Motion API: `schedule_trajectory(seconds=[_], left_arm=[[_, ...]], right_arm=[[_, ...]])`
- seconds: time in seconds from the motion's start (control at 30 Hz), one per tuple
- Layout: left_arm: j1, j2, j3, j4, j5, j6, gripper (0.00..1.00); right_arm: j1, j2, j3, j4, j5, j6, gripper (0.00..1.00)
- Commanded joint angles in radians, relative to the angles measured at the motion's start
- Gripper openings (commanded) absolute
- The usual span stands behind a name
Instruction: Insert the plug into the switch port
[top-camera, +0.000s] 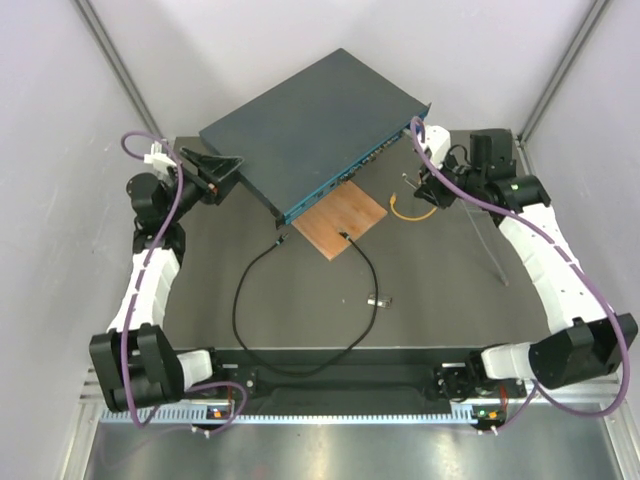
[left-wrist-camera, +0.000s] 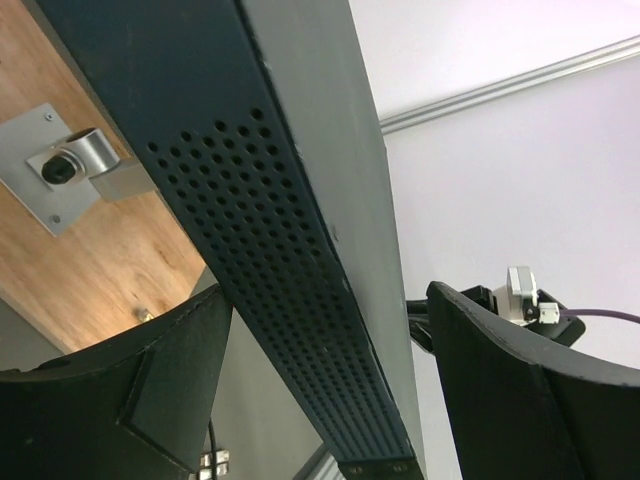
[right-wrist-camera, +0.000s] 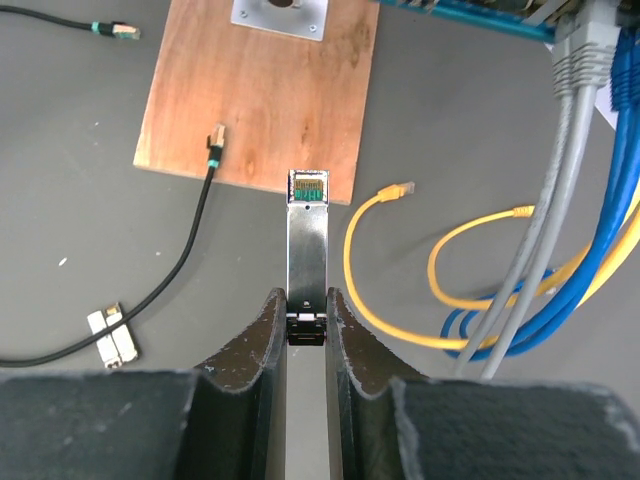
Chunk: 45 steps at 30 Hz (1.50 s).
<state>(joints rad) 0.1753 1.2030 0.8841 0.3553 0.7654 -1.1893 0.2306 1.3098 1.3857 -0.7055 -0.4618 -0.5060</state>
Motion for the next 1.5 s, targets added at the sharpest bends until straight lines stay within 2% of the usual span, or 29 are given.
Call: schedule_trajectory(seconds=[0.0, 0.13, 0.2, 0.23, 0.27, 0.37, 0.4, 0.5, 0.57, 1.23, 1.47], left_arm=[[-0.016, 0.049, -0.011, 0.169, -0.014, -0.065, 0.82], [-0.031, 0.089, 0.01, 0.212, -0.015, -0.075, 0.81], [-0.042, 0.109, 0.024, 0.221, -0.014, -0.081, 0.76], [-0.046, 0.116, 0.029, 0.229, -0.012, -0.084, 0.71], [-0.056, 0.125, 0.036, 0.243, -0.011, -0.084, 0.6], [-0.06, 0.136, 0.042, 0.225, -0.018, -0.084, 0.4], [-0.06, 0.138, 0.042, 0.215, -0.018, -0.076, 0.27], [-0.06, 0.136, 0.039, 0.203, -0.02, -0.067, 0.07], [-0.06, 0.133, 0.039, 0.197, -0.023, -0.061, 0.0], [-0.057, 0.116, 0.079, 0.122, -0.018, 0.011, 0.0], [-0.057, 0.115, 0.076, 0.126, -0.015, 0.013, 0.0]], right_arm=[[-0.01, 0.037, 0.082, 0.008, -0.014, -0.003, 0.0], [-0.011, 0.066, 0.102, 0.034, -0.018, 0.03, 0.0], [-0.011, 0.075, 0.098, 0.043, -0.028, 0.038, 0.0], [-0.011, 0.078, 0.093, 0.047, -0.029, 0.046, 0.0], [-0.01, 0.078, 0.085, 0.055, -0.029, 0.05, 0.0], [-0.01, 0.091, 0.085, 0.075, -0.011, 0.083, 0.0], [-0.011, 0.103, 0.09, 0.074, -0.003, 0.095, 0.0], [-0.005, 0.147, 0.133, 0.04, 0.02, 0.133, 0.0], [-0.002, 0.167, 0.169, 0.028, 0.054, 0.164, 0.0], [0.067, 0.338, 0.371, 0.032, 0.192, 0.308, 0.0], [0.07, 0.355, 0.389, 0.032, 0.172, 0.314, 0.0]])
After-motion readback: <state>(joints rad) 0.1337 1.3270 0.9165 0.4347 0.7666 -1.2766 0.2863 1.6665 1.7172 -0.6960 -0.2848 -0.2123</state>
